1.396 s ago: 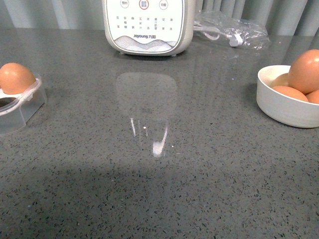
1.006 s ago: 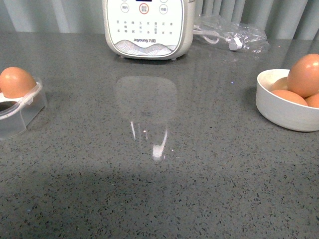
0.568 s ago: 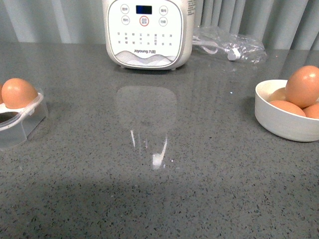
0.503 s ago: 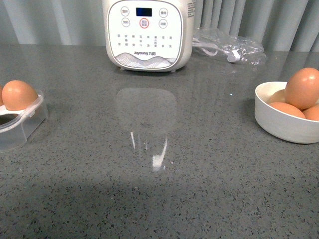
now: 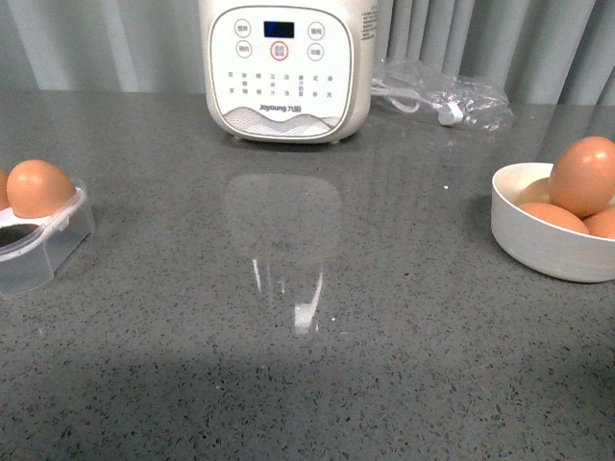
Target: Put egg into box
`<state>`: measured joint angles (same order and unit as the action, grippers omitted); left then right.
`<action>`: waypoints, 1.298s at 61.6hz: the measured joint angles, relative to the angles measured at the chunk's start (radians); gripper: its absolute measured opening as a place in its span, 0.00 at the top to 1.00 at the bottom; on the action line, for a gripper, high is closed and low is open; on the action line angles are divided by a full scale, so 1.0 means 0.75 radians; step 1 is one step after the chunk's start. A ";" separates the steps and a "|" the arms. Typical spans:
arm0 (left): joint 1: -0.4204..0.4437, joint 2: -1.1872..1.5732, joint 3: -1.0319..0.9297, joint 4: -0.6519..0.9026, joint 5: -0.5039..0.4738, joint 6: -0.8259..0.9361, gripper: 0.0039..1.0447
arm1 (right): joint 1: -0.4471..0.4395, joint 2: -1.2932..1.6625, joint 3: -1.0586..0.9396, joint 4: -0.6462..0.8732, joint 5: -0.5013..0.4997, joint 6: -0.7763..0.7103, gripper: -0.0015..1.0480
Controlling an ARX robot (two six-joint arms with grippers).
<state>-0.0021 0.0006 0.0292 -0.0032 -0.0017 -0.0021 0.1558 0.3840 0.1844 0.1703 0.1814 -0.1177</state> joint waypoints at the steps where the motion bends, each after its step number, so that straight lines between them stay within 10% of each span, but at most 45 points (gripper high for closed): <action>1: 0.001 0.000 0.000 0.000 0.001 0.000 0.06 | -0.010 0.067 0.029 0.067 -0.016 -0.017 0.07; 18: 0.000 0.001 0.000 0.000 0.001 0.000 0.06 | -0.100 0.665 0.305 0.364 -0.160 -0.022 0.07; 80: 0.001 0.000 0.000 0.000 0.001 0.000 0.06 | -0.124 1.389 0.760 0.067 -0.491 0.116 0.07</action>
<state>-0.0017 0.0006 0.0292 -0.0032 -0.0010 -0.0021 0.0631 1.4258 0.7544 0.2207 -0.1871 -0.0303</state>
